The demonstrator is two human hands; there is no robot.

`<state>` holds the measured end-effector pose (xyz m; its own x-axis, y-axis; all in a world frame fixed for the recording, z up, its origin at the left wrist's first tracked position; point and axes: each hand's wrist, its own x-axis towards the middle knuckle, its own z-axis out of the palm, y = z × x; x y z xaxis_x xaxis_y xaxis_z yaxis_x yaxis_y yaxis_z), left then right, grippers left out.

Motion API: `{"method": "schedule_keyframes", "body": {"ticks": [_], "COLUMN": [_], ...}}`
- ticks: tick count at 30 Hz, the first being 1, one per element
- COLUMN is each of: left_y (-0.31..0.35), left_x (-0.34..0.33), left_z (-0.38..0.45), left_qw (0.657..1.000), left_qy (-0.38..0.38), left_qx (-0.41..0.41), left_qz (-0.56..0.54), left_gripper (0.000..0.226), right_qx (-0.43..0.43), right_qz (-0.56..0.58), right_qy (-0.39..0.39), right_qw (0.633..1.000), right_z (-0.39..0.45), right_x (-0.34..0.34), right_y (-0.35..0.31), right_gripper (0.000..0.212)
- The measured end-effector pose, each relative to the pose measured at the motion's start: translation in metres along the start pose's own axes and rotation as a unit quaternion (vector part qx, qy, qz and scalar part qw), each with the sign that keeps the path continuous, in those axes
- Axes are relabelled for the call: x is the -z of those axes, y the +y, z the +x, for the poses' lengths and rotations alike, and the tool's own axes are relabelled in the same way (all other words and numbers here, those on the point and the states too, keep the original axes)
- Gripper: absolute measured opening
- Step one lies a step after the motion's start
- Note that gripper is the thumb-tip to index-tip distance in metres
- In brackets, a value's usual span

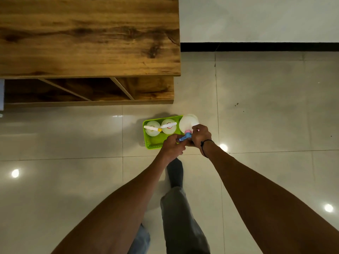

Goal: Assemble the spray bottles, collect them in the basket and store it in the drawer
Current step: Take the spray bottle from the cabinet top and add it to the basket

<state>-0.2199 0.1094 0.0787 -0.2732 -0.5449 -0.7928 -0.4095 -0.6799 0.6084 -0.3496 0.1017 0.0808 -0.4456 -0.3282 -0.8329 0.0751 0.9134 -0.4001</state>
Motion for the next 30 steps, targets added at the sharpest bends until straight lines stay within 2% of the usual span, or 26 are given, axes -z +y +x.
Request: {"method": "schedule_keyframes", "body": {"ticks": [2, 5, 7, 8, 15, 17, 18, 21, 24, 26, 30], "left_y": [-0.007, -0.018, -0.023, -0.026, -0.056, -0.062, -0.063, -0.065, -0.068, -0.072, -0.078], "left_x": [-0.004, -0.007, -0.008, -0.008, -0.008, -0.007, -0.007, -0.006, -0.005, -0.006, -0.008], "left_z": [0.013, 0.032, 0.040, 0.044, 0.066, 0.073, 0.077, 0.091, 0.102, 0.109, 0.115], "left_qw": [1.000, 0.999, 0.998, 0.998, 0.997, 0.997, 0.996, 0.995, 0.993, 0.992, 0.992], "left_qy": [-0.003, 0.004, 0.002, -0.001, -0.032, -0.034, -0.036, -0.039, -0.030, -0.033, -0.034], "left_qx": [0.017, 0.050, 0.060, 0.066, 0.076, 0.076, 0.078, 0.095, 0.113, 0.117, 0.116], "left_qz": [-0.008, -0.006, -0.008, -0.010, -0.004, -0.007, -0.007, -0.011, -0.036, -0.046, -0.035], "left_gripper": [0.026, 0.039, 0.041, 0.041, 0.062, 0.064, 0.064, 0.056, 0.037, 0.031, 0.072], "right_qx": [0.007, 0.008, -0.008, -0.012, -0.026, -0.026, -0.023, 0.013, 0.018, 0.020, 0.031], "right_qz": [-0.068, -0.150, -0.145, -0.141, -0.171, -0.191, -0.213, -0.262, -0.270, -0.287, -0.298], "right_qy": [-0.016, -0.050, -0.058, -0.067, -0.131, -0.120, -0.115, -0.059, -0.021, -0.005, 0.032], "right_qw": [0.998, 0.987, 0.988, 0.988, 0.976, 0.974, 0.970, 0.963, 0.963, 0.958, 0.954], "right_z": [0.019, 0.053, 0.095, 0.090, 0.090, 0.101, 0.106, 0.110, 0.120, 0.126, 0.134], "right_x": [-0.004, -0.014, -0.023, -0.022, -0.024, -0.029, -0.032, -0.040, -0.051, -0.056, -0.060], "right_y": [0.002, 0.009, 0.028, 0.024, 0.018, 0.021, 0.022, 0.022, 0.028, 0.032, 0.039], "right_gripper": [0.040, 0.043, 0.053, 0.056, 0.017, 0.006, 0.006, 0.013, 0.015, 0.028, 0.039]}}
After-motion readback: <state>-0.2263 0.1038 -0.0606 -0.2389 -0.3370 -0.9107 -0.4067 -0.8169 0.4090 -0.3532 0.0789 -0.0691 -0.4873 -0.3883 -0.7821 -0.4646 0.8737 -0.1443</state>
